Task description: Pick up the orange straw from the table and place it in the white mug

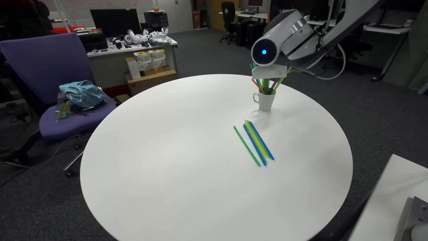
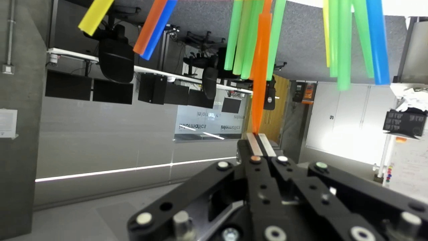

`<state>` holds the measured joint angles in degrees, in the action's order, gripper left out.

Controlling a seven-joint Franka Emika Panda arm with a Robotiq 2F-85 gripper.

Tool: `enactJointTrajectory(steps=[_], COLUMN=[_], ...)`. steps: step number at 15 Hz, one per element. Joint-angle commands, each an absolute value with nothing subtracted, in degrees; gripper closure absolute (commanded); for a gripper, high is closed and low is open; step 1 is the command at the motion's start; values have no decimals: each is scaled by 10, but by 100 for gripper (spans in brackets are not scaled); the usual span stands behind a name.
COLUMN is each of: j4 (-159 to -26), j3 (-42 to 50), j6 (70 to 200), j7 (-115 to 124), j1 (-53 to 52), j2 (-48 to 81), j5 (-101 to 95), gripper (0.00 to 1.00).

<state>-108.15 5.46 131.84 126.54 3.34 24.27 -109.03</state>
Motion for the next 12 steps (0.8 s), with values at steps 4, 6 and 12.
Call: enactJointTrajectory(steps=[4, 6, 12], j4=[-1099, -1100, -1099], j3=[31, 25, 18], j6=[1216, 1198, 1173], j7=[1346, 1355, 1367], j1=[34, 34, 36], j2=[259, 268, 279], j5=[-1164, -1166, -1162], gripper=[100, 73, 30])
